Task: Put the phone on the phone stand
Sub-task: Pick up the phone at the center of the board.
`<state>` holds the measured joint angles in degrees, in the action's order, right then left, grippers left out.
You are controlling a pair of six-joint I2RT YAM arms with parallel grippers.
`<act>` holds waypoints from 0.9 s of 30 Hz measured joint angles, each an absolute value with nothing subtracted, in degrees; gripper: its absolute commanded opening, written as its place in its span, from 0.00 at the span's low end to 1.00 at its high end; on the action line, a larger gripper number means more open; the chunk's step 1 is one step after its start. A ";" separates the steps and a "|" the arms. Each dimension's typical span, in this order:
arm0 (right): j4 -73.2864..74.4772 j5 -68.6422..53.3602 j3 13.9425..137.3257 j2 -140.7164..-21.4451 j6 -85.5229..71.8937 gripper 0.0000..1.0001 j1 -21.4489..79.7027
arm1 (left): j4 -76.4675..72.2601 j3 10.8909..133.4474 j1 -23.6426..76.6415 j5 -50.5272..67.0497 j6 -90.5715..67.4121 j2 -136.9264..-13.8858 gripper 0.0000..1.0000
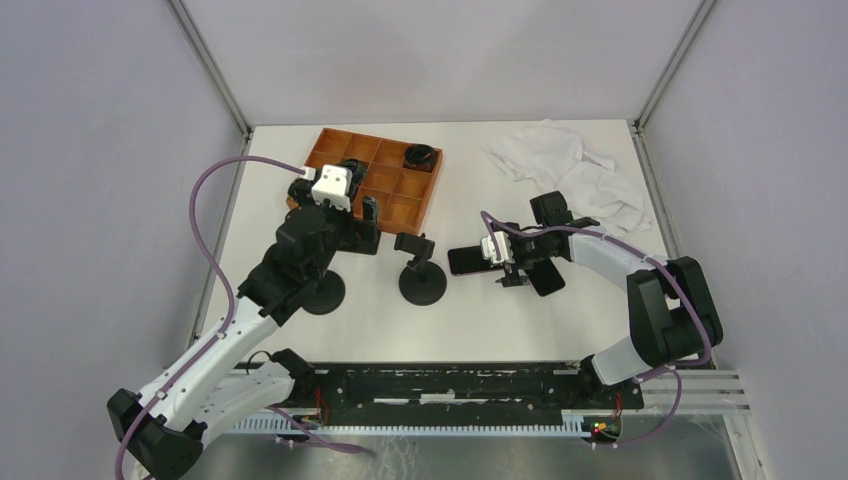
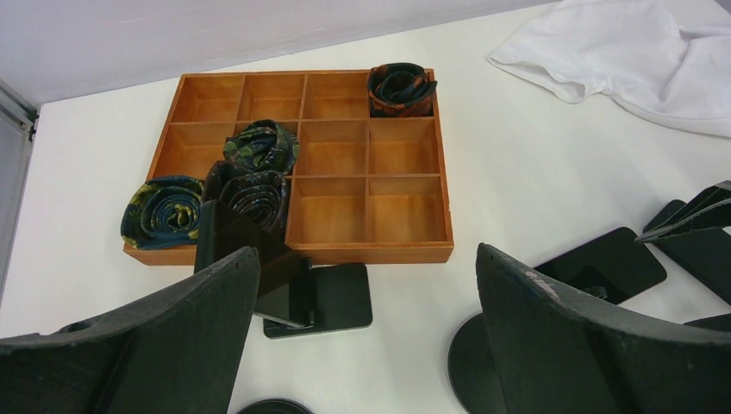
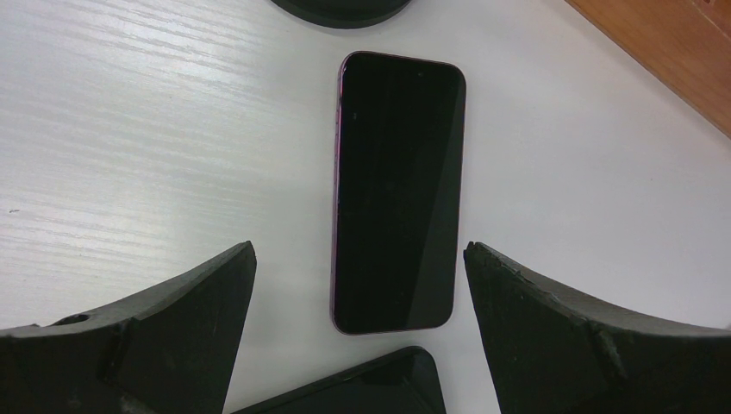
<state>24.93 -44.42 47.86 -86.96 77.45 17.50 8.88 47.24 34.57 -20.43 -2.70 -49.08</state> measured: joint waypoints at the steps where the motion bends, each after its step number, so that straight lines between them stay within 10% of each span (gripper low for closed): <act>1: 24.93 -44.42 47.88 -86.96 77.47 0.98 17.50 | 8.88 47.24 34.57 -20.43 -2.70 -49.08 1.00; 27: 25.15 -44.27 47.86 -86.98 78.15 0.98 17.50 | 8.88 47.24 34.57 -20.43 -2.70 -49.08 1.00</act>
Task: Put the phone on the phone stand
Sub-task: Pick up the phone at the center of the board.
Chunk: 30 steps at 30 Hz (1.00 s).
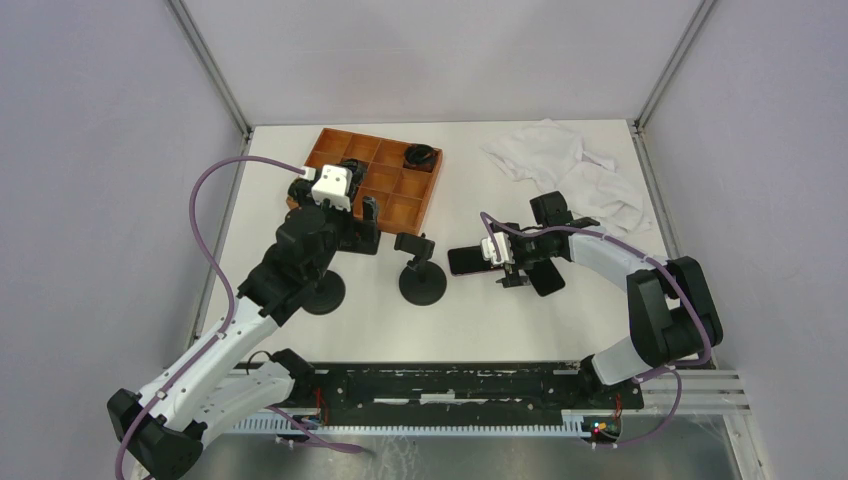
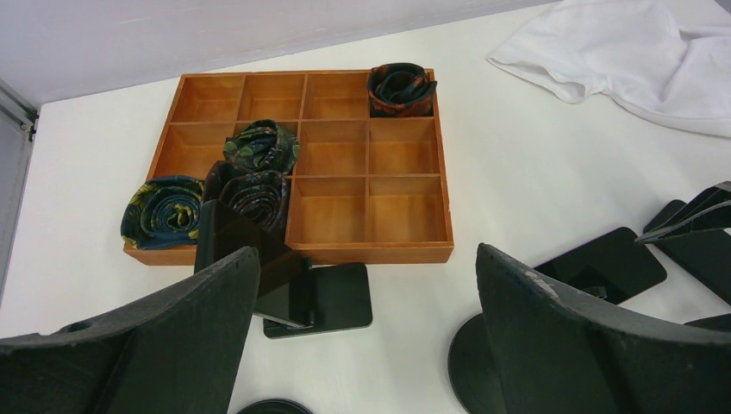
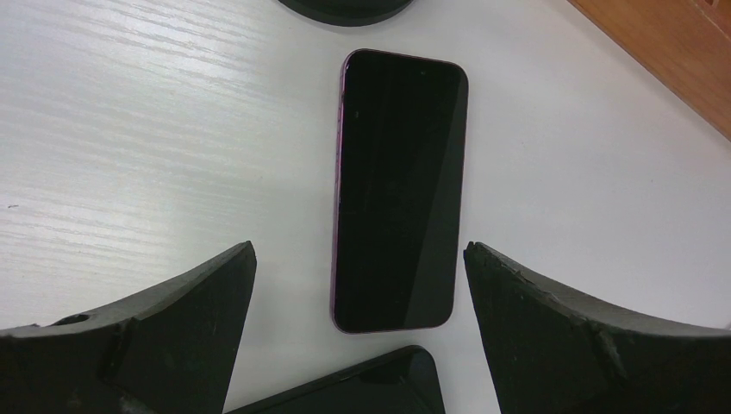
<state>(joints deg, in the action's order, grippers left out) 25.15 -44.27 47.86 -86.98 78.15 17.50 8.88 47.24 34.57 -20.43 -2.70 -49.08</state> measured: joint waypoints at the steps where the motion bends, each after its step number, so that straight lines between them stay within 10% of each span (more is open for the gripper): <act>1: 25.21 -44.27 47.86 -86.98 78.28 0.98 17.50 | 8.88 47.24 34.57 -20.43 -2.70 -49.08 1.00; 30: 25.96 -43.46 47.64 -87.57 80.09 0.98 17.50 | 8.88 47.24 34.57 -20.43 -2.70 -49.08 1.00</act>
